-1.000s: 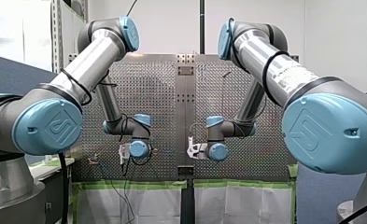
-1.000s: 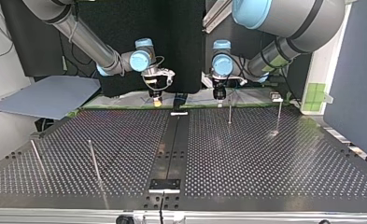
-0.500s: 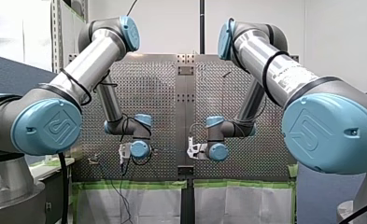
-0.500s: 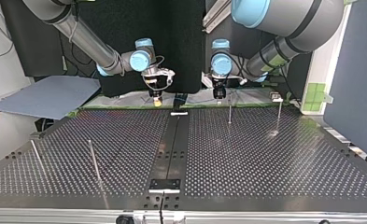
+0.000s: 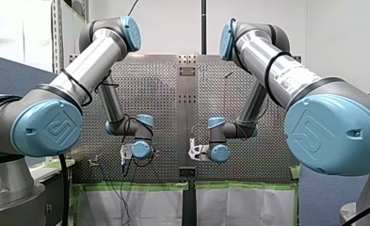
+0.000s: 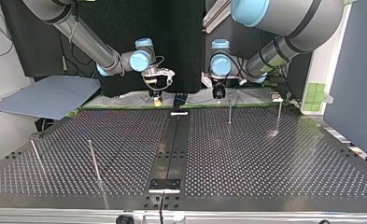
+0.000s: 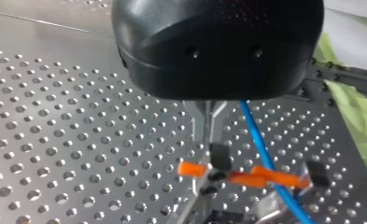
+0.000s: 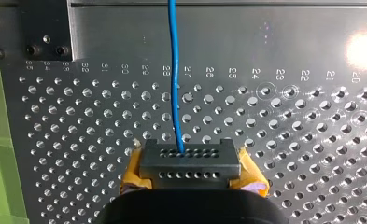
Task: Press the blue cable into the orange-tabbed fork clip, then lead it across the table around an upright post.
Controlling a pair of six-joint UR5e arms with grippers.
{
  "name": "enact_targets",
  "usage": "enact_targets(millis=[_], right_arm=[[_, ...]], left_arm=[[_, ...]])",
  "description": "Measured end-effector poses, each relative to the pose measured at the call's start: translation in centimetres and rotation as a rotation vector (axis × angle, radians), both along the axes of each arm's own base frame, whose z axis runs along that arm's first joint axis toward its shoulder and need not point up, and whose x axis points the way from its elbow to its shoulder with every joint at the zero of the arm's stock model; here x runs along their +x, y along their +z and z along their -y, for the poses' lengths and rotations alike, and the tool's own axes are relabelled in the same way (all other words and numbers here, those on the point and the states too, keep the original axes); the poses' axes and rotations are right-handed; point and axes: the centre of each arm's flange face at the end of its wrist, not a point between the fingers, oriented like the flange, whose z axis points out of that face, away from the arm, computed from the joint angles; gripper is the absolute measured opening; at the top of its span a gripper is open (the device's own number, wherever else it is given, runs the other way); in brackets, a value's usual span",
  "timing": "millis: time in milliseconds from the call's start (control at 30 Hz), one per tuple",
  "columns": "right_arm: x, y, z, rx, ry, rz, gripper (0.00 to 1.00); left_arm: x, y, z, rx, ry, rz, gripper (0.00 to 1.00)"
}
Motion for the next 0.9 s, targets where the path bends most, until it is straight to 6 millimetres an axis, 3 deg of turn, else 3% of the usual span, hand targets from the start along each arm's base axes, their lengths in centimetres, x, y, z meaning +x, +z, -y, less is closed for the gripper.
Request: enact_targets(millis=[200, 467, 900], right_arm=[[0.0, 0.1, 0.0, -0.001, 0.0, 0.0, 0.0], [0.2, 1.3, 0.6, -0.002, -0.016, -0.007, 0.0], [0.2, 7.8, 1.2, -0.023, -0.033, 0.009, 0.0]], left_arm=[[-0.1, 0.9, 0.4, 0.019, -0.005, -0.012, 0.0], [-0.5, 4.6, 1.9, 0.018, -0.017, 0.025, 0.0], [-1.4, 10.5, 4.2, -0.005, -0.043, 0.103, 0.0]])
